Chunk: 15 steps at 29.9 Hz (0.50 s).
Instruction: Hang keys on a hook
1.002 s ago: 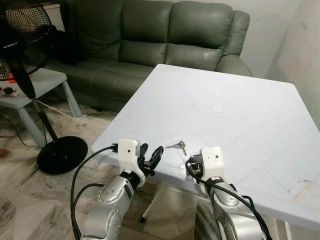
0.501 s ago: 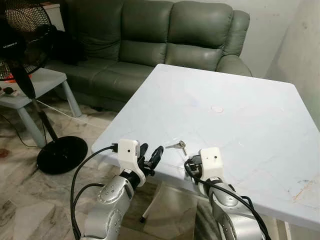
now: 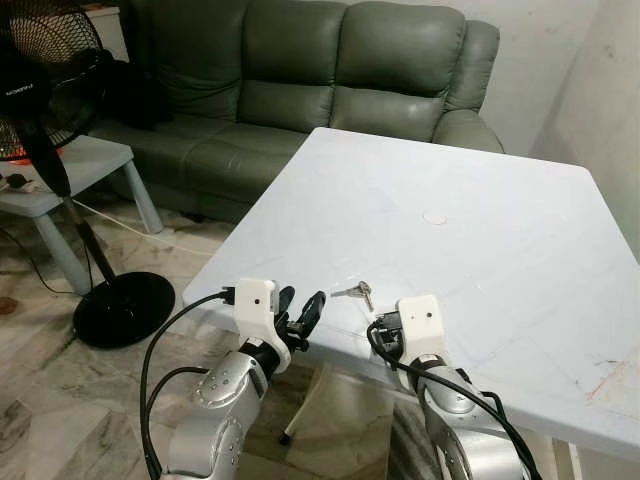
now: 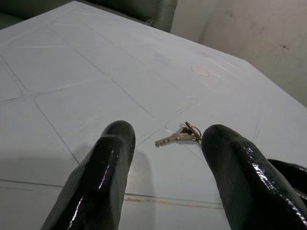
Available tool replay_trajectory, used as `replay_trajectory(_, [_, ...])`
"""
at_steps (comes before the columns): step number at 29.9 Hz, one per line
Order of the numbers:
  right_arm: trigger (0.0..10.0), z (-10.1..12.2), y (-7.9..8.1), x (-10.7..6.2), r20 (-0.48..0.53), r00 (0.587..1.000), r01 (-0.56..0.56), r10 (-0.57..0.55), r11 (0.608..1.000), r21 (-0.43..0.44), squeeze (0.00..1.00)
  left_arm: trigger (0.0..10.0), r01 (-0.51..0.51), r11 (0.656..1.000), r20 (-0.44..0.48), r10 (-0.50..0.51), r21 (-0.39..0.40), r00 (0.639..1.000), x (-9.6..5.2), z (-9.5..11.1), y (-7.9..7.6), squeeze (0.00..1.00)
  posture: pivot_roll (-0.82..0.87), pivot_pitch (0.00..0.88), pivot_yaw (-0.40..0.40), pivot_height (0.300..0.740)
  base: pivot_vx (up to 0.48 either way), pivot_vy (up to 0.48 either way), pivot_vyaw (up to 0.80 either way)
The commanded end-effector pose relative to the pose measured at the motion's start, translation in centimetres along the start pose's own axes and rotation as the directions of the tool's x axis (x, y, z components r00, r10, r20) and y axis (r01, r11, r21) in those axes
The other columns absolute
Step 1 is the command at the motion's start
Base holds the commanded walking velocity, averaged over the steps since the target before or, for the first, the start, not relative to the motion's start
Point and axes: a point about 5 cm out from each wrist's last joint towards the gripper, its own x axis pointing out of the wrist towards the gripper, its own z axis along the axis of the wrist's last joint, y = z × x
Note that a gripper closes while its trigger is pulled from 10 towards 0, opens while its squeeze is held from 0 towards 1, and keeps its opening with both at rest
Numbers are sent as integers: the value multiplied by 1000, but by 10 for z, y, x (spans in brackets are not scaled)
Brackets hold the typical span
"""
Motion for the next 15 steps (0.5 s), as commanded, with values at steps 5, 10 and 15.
replay_trajectory(5, [6667, -8, 1, 0, -49, 999, 2, -2, 1000, -9, 0, 10000, 6, 1000, 18, -6, -20, 1000, 1, 3, -5, 0, -9, 24, -34, 740, 0, 0, 0])
replay_trajectory(10, [667, -7, 0, -1, -36, 999, 11, -12, 1000, -11, 0, 10000, 4, 1000, 19, -4, -22, 1000, 1, 3, -5, 0, -8, 24, -36, 740, 0, 0, 0])
replay_trajectory(15, [0, -7, -1, -1, -36, 999, 15, -15, 1000, -11, 0, 10000, 4, 1000, 20, -4, -23, 1000, 1, 3, -6, 0, -9, 22, -36, 740, 0, 0, 0])
